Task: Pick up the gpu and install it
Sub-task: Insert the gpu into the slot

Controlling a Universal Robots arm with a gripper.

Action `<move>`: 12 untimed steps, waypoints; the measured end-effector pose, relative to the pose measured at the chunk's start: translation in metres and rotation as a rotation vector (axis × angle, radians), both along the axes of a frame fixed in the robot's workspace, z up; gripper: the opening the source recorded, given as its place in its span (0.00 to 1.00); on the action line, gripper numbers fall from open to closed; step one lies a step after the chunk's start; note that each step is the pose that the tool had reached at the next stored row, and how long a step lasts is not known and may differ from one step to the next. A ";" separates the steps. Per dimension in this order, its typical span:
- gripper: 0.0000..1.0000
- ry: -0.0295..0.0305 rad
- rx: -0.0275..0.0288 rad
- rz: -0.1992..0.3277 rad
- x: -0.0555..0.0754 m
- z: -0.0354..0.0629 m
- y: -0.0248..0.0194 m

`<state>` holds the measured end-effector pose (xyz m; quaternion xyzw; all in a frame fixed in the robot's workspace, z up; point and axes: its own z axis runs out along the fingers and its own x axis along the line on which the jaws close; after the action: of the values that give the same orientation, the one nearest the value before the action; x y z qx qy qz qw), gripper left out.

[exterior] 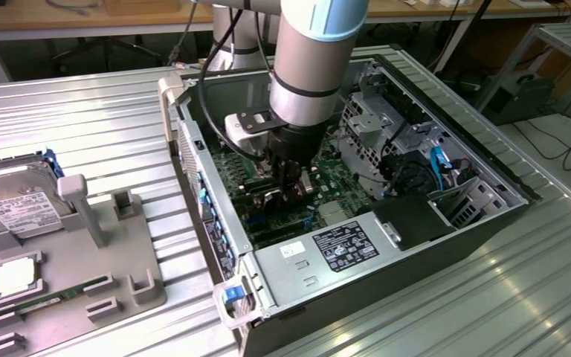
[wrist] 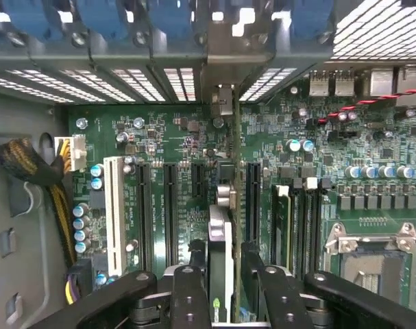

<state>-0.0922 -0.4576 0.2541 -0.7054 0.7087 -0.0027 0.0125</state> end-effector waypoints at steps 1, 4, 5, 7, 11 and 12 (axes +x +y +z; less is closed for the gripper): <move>0.35 -0.0013 -0.0001 0.000 0.000 0.0028 0.0001; 0.35 -0.0055 0.0000 0.000 0.000 0.0113 0.0003; 0.35 -0.0069 0.0000 0.000 0.000 0.0141 0.0003; 0.35 -0.0097 -0.0001 0.000 0.000 0.0200 0.0005; 0.35 -0.0131 0.0000 0.000 0.000 0.0271 0.0007; 0.35 -0.0133 0.0002 0.000 0.000 0.0270 0.0007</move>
<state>-0.0922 -0.4569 0.2811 -0.7054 0.7086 -0.0073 0.0173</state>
